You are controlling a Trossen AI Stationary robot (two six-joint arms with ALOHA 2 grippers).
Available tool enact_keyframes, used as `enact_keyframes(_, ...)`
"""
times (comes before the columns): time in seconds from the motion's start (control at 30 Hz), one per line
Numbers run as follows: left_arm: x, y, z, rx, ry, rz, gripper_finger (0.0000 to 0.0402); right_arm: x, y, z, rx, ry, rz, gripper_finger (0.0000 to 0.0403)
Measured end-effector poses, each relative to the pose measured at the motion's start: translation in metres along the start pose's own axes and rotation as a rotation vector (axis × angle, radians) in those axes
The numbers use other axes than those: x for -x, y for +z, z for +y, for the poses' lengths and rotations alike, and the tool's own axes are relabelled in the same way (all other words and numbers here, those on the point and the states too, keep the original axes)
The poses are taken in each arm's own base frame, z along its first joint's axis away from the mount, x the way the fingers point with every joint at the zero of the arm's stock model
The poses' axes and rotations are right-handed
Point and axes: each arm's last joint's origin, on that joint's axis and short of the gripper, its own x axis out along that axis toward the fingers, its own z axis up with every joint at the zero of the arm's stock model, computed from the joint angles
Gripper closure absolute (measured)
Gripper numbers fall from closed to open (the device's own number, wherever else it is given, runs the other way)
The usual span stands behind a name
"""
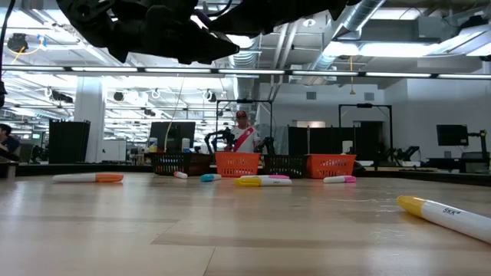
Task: Pick & Place Markers
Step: Put the small violet highlighter pen into the left orange basket
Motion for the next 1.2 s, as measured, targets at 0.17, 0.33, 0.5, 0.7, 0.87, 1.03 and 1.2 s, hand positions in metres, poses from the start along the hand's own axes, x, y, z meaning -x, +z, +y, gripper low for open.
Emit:
enact_keyframes(0.17,0.0,0.0,0.0,0.004,-0.002,-0.001,0.0367,0.0,-0.001,0.0,-0.04,0.001,0.01,0.0345)
enact_keyframes(0.33,0.0,0.001,0.0,0.015,-0.006,-0.01,0.035,-0.001,-0.001,0.001,-0.037,0.0,0.015,0.0318)
enact_keyframes(0.5,0.0,0.001,0.0,0.016,-0.006,-0.008,0.036,-0.001,-0.002,0.002,-0.029,-0.003,0.033,0.0277)
enact_keyframes(0.7,0.0,0.002,0.001,0.014,0.001,-0.011,0.0355,0.016,0.002,0.004,-0.007,0.023,0.084,0.0226)
enact_keyframes(0.87,0.0,0.004,0.001,0.007,0.002,-0.025,0.0355,0.038,0.013,0.003,-0.008,0.021,0.084,0.0205)
enact_keyframes(1.03,0.001,0.003,0.004,0.006,0.024,-0.016,0.0362,0.058,0.016,0.001,-0.017,0.008,0.145,0.021)
enact_keyframes(1.2,0.006,-0.004,0.019,0.013,0.188,0.053,0.0347,0.079,0.01,-0.005,-0.053,-0.046,0.268,0.0229)
